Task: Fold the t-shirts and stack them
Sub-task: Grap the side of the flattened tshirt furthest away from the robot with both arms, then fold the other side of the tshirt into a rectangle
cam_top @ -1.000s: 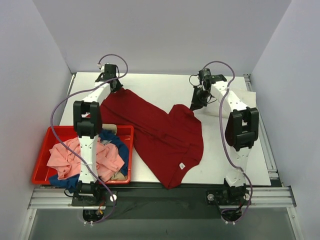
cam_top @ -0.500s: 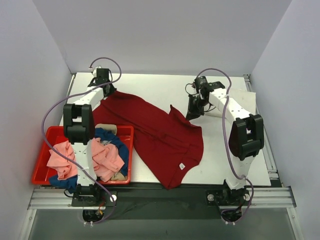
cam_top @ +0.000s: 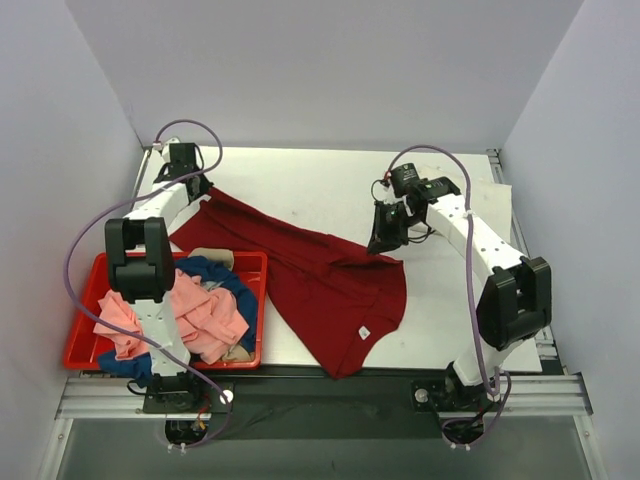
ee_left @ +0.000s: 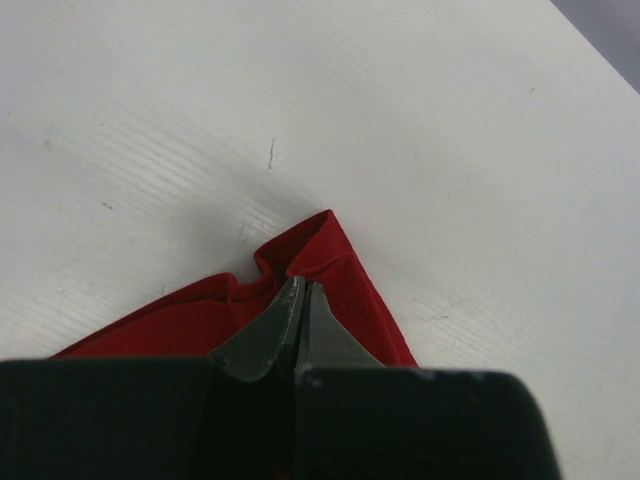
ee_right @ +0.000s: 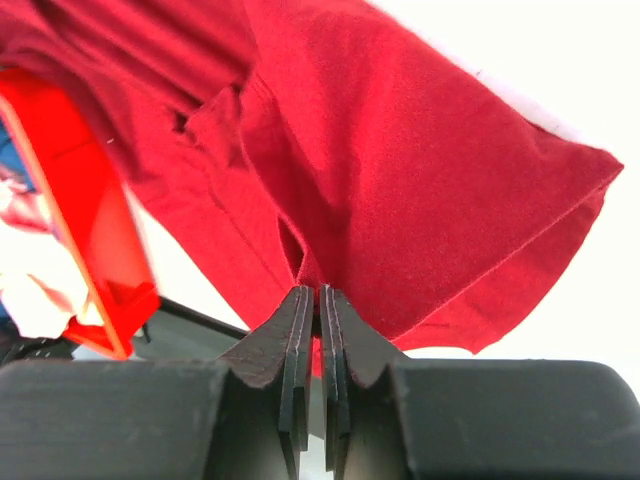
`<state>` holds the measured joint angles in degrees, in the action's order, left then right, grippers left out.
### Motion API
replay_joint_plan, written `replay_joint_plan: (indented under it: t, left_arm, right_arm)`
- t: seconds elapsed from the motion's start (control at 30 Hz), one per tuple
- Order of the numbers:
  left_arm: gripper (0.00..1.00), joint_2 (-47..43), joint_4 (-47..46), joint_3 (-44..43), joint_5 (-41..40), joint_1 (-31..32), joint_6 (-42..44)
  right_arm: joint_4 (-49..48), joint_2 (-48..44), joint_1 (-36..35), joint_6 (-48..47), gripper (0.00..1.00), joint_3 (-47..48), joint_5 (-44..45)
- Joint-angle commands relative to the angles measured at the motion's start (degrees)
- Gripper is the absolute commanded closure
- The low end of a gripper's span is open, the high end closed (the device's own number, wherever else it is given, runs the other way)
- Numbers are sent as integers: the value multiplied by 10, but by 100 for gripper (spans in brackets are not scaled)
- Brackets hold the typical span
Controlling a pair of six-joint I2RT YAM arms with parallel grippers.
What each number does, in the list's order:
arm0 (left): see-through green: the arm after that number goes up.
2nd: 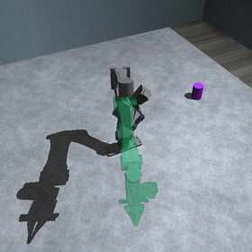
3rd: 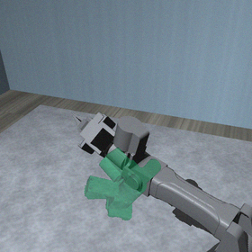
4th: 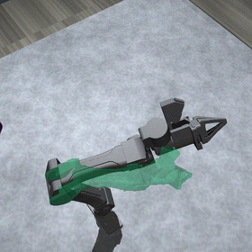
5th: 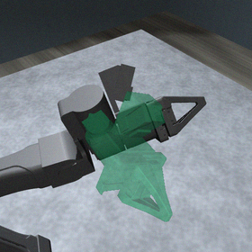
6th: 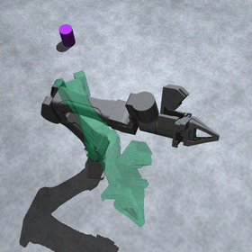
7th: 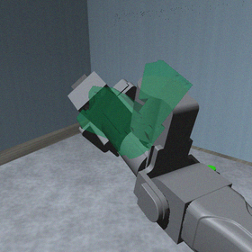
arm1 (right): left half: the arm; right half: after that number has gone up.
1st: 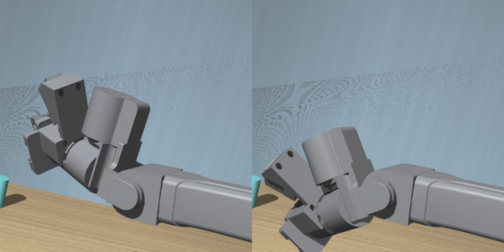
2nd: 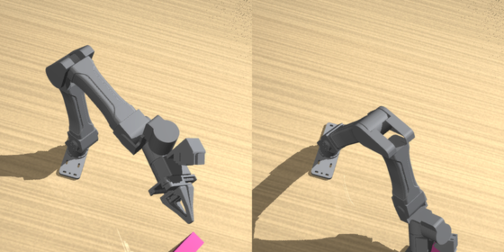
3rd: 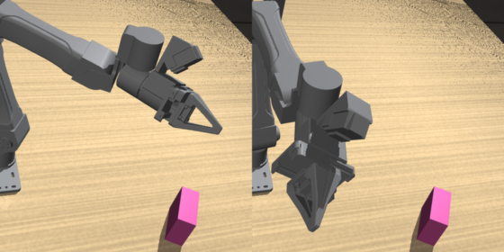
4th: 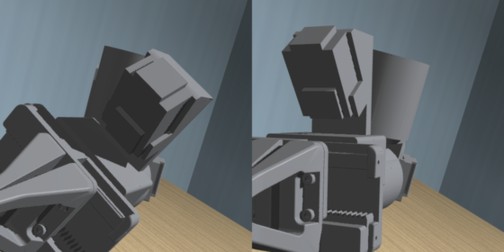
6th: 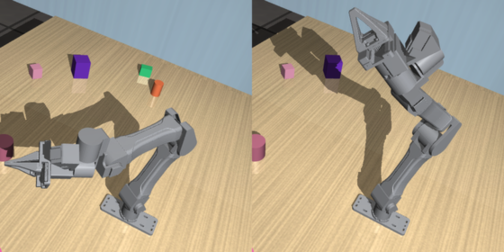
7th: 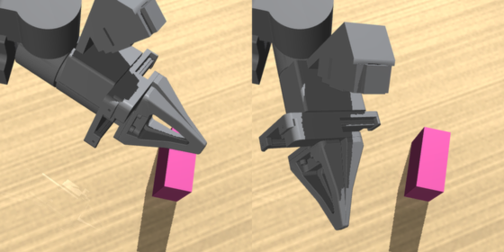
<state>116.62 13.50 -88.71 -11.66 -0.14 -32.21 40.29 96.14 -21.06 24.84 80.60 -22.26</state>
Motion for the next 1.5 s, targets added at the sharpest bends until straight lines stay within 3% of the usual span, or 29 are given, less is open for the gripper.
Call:
replay_joint_plan:
  t: [0.0, 0.43, 0.57, 0.9, 1.47]
  left_arm:
    - [100, -45, -35, 6, 7, -16, 14]
    - [100, -68, -39, 6, 55, -56, 14]
    - [100, -48, -29, -19, 78, -62, 18]
    - [100, 33, -27, -113, 155, -54, 1]
    - [100, 186, 5, -329, 172, -5, -33]
  right_arm:
    - [23, -43, -4, 14, 100, -12, -25]
    - [38, -65, -8, 29, 100, 1, -22]
    - [44, -35, -7, 34, 100, 30, 5]
    - [51, 24, 30, 57, 100, 122, 109]
    - [48, 128, 109, 32, 100, 262, 146]
